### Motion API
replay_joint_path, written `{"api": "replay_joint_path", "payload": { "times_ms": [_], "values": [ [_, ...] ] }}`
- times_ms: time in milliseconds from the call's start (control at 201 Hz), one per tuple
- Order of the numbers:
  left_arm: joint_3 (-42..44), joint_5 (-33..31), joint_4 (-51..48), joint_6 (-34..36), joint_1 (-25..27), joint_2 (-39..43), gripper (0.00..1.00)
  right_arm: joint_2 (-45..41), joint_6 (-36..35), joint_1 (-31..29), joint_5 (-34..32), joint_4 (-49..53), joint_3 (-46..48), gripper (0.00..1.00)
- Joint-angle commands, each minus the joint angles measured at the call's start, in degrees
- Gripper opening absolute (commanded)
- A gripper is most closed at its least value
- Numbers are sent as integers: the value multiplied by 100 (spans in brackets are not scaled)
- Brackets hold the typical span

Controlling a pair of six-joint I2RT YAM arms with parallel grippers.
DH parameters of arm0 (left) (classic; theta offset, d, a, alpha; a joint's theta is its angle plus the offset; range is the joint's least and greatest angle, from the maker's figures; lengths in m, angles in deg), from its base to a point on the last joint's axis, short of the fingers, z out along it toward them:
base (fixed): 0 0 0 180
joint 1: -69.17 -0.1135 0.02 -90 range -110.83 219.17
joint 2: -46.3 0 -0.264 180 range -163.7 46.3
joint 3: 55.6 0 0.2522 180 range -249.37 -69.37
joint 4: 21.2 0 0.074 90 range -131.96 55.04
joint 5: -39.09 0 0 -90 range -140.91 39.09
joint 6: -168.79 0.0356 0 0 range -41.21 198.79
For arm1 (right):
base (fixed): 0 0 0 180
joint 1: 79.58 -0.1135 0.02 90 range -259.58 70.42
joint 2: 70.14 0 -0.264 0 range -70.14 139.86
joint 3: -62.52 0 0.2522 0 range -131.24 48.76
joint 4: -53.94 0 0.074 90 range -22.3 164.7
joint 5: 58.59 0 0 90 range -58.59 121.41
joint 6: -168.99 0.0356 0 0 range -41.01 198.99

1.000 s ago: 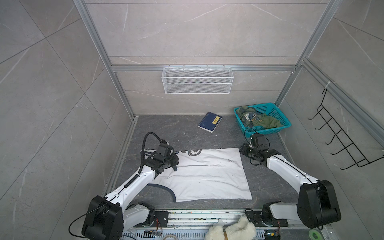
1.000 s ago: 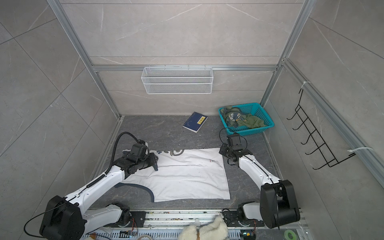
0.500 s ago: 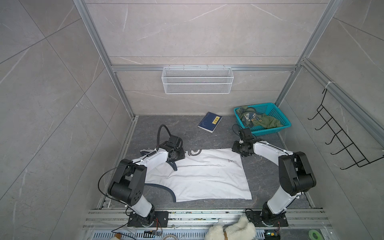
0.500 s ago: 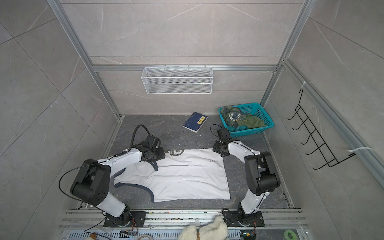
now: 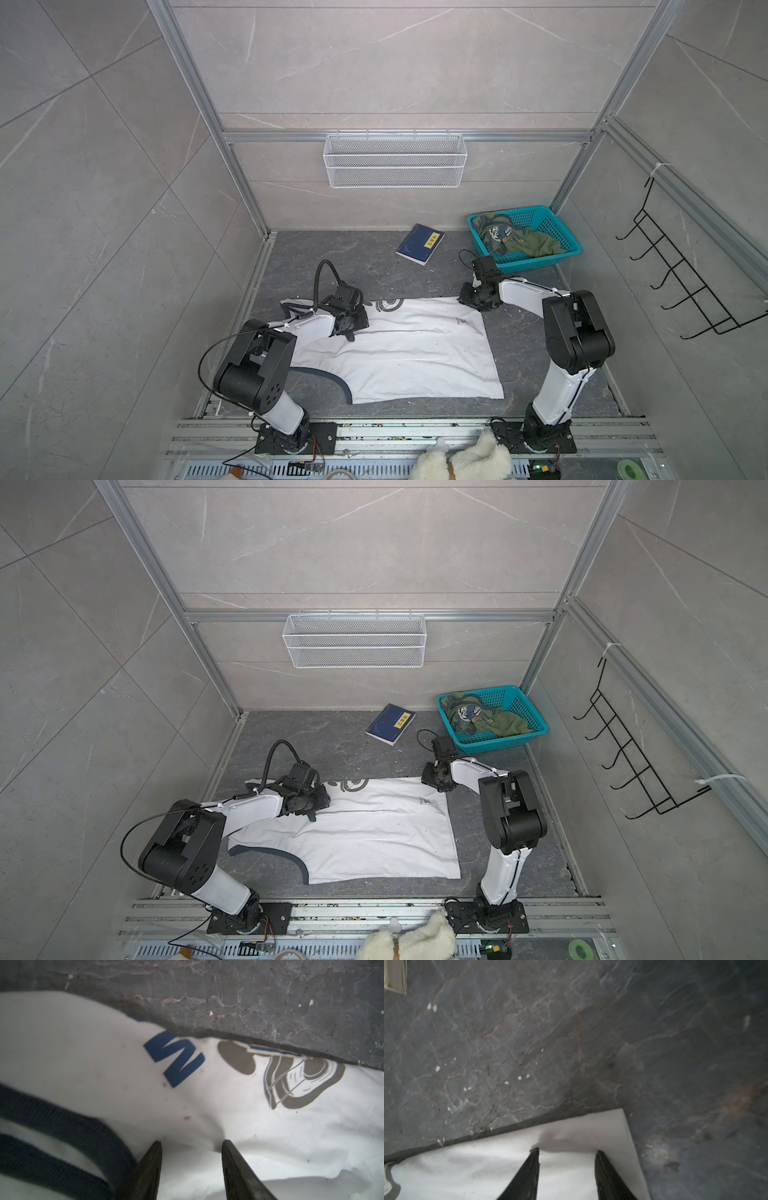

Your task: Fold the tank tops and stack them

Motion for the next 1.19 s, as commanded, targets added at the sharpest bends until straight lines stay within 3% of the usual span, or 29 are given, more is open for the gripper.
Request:
{"api": "replay_joint_path", "payload": {
  "times_ms": [0,289,513,771,1189],
  "values": [
    [461,-306,-505,-152,1,186,52,304,238,328,-272,229,-4,46],
    [503,-315,-568,-188,1,463,54,284,269,437,-237,209,-18,45],
    [-502,54,-1257,10,93,762,56,-385,-121,362,-106,344,-35,49],
    [-1268,121,-1403,21,312,192,57,-946,-35,-459,-107,613,362,51],
    [-292,2,-1332,-474,971,328,57,-797,357,-406,-70,505,910,51]
  ]
}}
